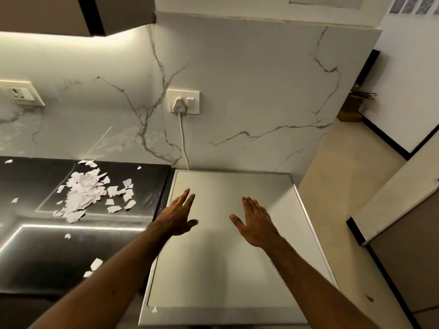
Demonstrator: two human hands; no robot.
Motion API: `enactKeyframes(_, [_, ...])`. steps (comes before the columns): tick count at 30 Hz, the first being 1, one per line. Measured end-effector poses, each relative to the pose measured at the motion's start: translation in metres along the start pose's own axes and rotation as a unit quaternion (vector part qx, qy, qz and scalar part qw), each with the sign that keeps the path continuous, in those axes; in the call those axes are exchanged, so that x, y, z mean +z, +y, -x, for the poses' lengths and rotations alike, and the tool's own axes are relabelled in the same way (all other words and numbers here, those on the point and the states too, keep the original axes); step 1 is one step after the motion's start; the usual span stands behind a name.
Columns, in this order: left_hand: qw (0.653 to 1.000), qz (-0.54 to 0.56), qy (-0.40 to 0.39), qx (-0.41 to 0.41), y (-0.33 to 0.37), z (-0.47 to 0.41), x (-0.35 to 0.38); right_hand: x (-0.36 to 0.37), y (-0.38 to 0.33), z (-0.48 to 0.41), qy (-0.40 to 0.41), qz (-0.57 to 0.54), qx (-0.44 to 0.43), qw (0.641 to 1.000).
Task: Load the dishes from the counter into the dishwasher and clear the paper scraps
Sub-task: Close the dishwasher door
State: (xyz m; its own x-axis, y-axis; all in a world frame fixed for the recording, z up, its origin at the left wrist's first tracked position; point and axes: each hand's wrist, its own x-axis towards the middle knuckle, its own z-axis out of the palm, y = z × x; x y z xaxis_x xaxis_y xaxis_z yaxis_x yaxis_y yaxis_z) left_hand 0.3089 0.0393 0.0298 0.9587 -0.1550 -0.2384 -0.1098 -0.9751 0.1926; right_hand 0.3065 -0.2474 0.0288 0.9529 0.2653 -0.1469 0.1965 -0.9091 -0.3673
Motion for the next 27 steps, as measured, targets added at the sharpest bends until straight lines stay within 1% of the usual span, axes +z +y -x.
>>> enactKeyframes(4, [1.000,-0.002,-0.009,-0.019,0.004,0.051,0.037,0.034,0.005,0.045,-0.042,-0.014,-0.010,0.999])
enactKeyframes(8, [0.997,0.009,-0.046,-0.058,0.015,0.116,0.079,0.072,0.003,0.098,-0.112,-0.037,-0.017,0.993])
enactKeyframes(11, [0.994,0.027,-0.060,-0.087,0.025,0.166,0.103,0.097,0.000,0.130,-0.151,-0.013,-0.021,0.988])
enactKeyframes(16, [0.991,0.049,-0.046,-0.114,0.030,0.237,0.126,0.120,-0.005,0.157,-0.180,0.059,-0.030,0.982])
enactKeyframes(19, [0.988,0.050,-0.088,-0.115,0.025,0.268,0.143,0.121,-0.012,0.164,-0.195,0.083,-0.022,0.977])
enactKeyframes(22, [0.977,0.050,-0.152,-0.139,0.019,0.288,0.161,0.122,-0.018,0.171,-0.199,0.108,-0.016,0.974])
enactKeyframes(24, [0.970,0.033,-0.196,-0.140,0.017,0.298,0.172,0.124,-0.024,0.177,-0.201,0.122,-0.006,0.972])
enactKeyframes(27, [0.967,0.030,-0.213,-0.139,0.015,0.301,0.188,0.130,-0.031,0.181,-0.179,0.135,0.010,0.974])
